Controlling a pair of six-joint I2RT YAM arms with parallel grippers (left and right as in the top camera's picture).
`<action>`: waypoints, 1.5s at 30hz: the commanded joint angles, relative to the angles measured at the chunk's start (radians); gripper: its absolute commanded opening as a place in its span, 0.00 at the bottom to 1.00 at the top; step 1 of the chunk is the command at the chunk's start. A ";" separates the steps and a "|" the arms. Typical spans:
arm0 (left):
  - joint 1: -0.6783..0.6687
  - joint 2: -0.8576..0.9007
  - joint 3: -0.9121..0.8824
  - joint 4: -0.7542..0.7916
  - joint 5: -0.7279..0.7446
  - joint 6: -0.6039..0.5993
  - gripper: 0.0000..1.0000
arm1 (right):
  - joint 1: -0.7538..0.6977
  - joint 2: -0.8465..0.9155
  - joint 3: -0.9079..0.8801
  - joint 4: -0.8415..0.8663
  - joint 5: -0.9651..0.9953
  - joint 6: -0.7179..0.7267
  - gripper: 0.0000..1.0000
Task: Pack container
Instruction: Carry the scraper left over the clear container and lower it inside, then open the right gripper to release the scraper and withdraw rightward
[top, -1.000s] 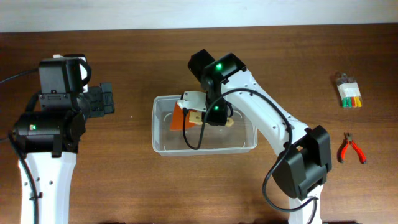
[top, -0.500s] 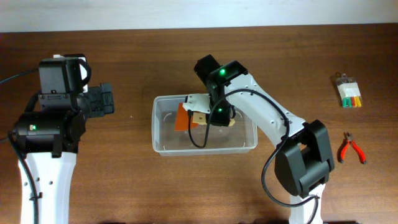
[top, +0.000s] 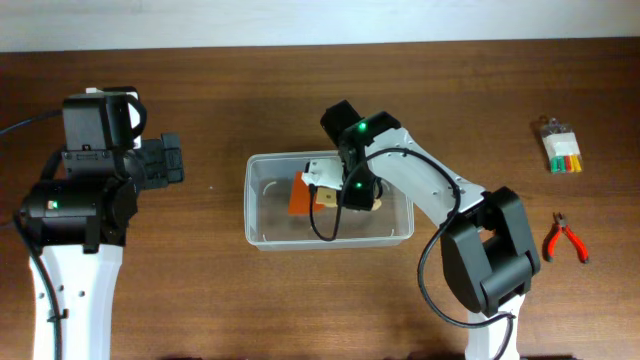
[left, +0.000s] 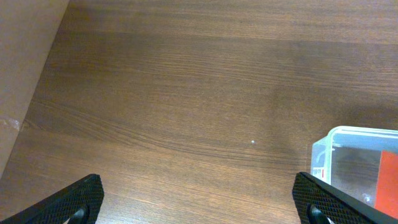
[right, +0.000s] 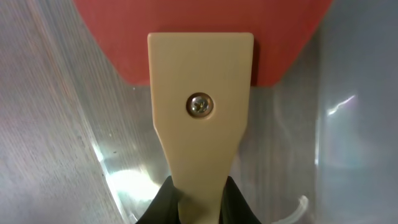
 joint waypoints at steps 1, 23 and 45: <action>-0.002 -0.003 0.022 -0.001 -0.014 -0.010 0.99 | -0.004 0.001 -0.028 0.023 -0.024 -0.011 0.11; -0.002 -0.003 0.022 -0.001 -0.014 -0.010 0.99 | -0.004 0.001 -0.043 0.049 -0.027 -0.006 0.57; -0.001 -0.003 0.022 -0.001 -0.014 -0.010 0.99 | -0.070 -0.031 0.546 -0.540 -0.004 0.254 0.99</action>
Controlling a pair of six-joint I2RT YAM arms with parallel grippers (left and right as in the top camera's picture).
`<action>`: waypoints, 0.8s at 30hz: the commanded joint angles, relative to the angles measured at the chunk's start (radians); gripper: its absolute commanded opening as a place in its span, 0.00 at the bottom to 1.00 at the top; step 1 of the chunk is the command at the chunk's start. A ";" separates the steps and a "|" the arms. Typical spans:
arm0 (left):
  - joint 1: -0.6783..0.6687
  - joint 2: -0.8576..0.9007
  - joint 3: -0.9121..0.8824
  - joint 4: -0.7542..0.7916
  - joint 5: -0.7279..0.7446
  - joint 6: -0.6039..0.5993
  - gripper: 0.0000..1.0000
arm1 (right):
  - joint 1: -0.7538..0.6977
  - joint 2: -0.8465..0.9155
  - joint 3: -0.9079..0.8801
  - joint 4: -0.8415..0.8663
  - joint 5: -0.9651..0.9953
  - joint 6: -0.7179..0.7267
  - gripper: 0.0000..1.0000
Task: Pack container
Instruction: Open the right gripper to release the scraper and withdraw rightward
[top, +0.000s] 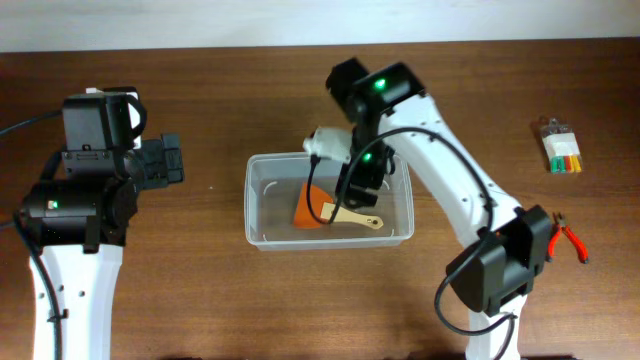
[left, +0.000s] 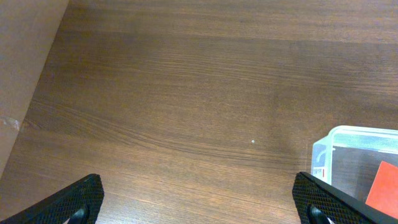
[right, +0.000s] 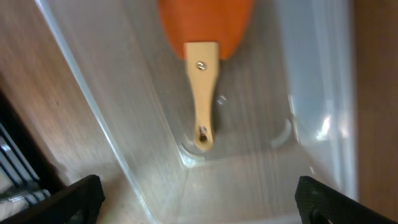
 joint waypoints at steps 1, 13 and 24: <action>-0.002 -0.003 0.022 -0.001 -0.014 -0.010 0.99 | -0.064 -0.027 0.109 -0.061 0.039 0.172 0.98; -0.001 -0.003 0.022 -0.001 -0.014 -0.010 0.99 | -0.473 -0.208 0.160 -0.107 0.076 0.622 0.99; -0.002 -0.003 0.022 -0.001 -0.014 -0.010 0.99 | -0.841 -0.401 0.031 -0.107 -0.159 0.547 0.99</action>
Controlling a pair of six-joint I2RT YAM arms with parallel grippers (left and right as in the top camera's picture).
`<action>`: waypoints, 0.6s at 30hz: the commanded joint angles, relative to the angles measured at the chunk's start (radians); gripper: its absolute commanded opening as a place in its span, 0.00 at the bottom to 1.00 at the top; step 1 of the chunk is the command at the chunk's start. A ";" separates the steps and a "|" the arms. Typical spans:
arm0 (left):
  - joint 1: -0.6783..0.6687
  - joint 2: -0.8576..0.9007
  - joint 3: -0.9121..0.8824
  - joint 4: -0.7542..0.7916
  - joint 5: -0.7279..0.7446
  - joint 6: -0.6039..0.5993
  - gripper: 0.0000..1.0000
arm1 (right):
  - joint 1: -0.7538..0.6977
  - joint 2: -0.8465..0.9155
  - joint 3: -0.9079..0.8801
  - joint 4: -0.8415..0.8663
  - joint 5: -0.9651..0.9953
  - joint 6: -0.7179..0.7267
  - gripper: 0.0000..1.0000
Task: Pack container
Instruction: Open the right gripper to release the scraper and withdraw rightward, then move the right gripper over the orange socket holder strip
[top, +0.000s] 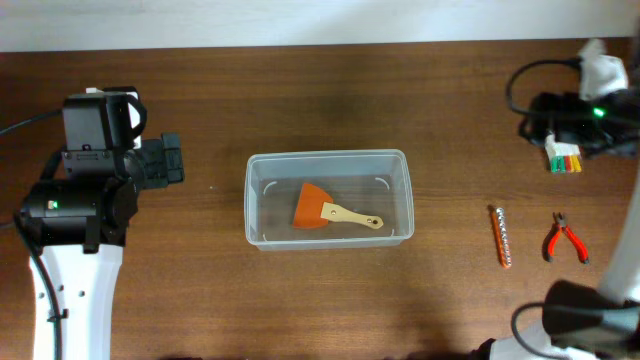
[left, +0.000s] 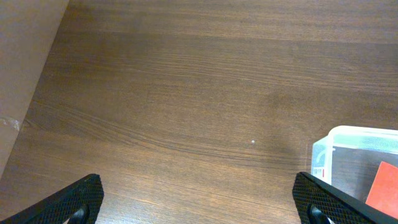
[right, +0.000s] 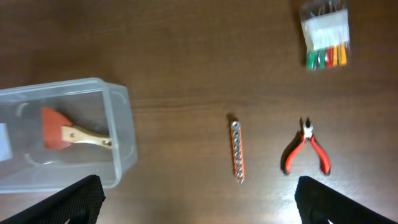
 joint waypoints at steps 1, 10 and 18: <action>-0.002 -0.003 0.022 -0.001 -0.014 -0.010 0.99 | -0.024 -0.105 -0.107 -0.006 -0.045 -0.049 0.99; -0.002 -0.003 0.022 -0.001 -0.014 -0.010 0.99 | -0.032 -0.348 -0.457 0.050 0.038 -0.131 0.99; -0.002 -0.003 0.022 -0.001 -0.014 -0.010 0.99 | -0.036 -0.311 -0.484 0.091 0.065 -0.139 0.99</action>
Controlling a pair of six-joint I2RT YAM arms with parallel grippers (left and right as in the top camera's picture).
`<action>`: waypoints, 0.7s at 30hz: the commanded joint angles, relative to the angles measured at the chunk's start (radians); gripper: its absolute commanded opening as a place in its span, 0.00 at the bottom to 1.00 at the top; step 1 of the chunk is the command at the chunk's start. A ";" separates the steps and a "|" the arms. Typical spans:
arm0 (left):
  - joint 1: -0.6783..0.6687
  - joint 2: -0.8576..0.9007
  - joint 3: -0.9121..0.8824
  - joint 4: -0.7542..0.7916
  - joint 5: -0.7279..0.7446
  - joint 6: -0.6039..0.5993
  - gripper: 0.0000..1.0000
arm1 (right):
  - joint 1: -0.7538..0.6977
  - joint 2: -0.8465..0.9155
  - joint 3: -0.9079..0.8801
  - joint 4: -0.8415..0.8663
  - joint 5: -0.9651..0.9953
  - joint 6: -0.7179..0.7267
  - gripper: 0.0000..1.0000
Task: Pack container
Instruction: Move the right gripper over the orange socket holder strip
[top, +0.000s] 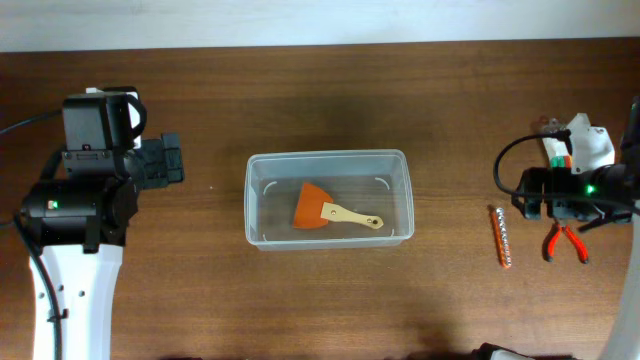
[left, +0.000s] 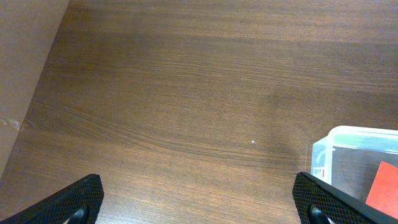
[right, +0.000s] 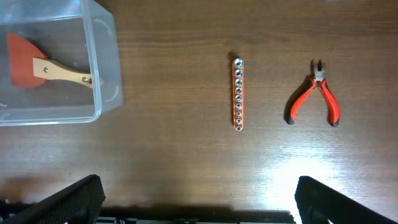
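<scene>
A clear plastic container (top: 259, 200) stands mid-table; an orange scraper with a wooden handle (top: 330, 211) lies flat inside it, also seen as the scraper (right: 43, 70) in the right wrist view. An orange socket rail (right: 237, 92) and red pliers (right: 316, 101) lie on the wood to the right. My right gripper (right: 198, 202) hovers open high above the table, right of the container, near the rail. My left gripper (left: 199, 202) is open over bare wood left of the container (left: 354, 155).
A clear packet of coloured bits (top: 556, 146) lies at the far right, partly under the right arm (top: 565, 187). The socket rail (top: 502, 238) and pliers (top: 565, 240) sit close together. The table's left edge shows by the floor (left: 25, 56).
My right arm has come down from the far-right back corner to a spot over the pliers and socket rail. Its camera now looks straight down on them. The left arm has not moved.
My right gripper was shut on the scraper's handle inside the container. Then it was open above the box with the scraper lying on the bottom. Later it was far out at the right rear, and now it hangs open over the rail and pliers.
</scene>
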 joint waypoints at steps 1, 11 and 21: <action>-0.002 -0.003 0.022 -0.001 -0.014 -0.010 0.99 | -0.008 0.015 -0.009 0.042 0.053 -0.020 0.99; -0.002 -0.003 0.022 -0.001 -0.014 -0.011 0.99 | -0.008 0.207 -0.027 0.085 0.300 -0.047 0.99; -0.002 -0.003 0.022 -0.001 -0.014 -0.010 0.99 | -0.007 0.354 -0.167 0.194 0.281 -0.053 0.99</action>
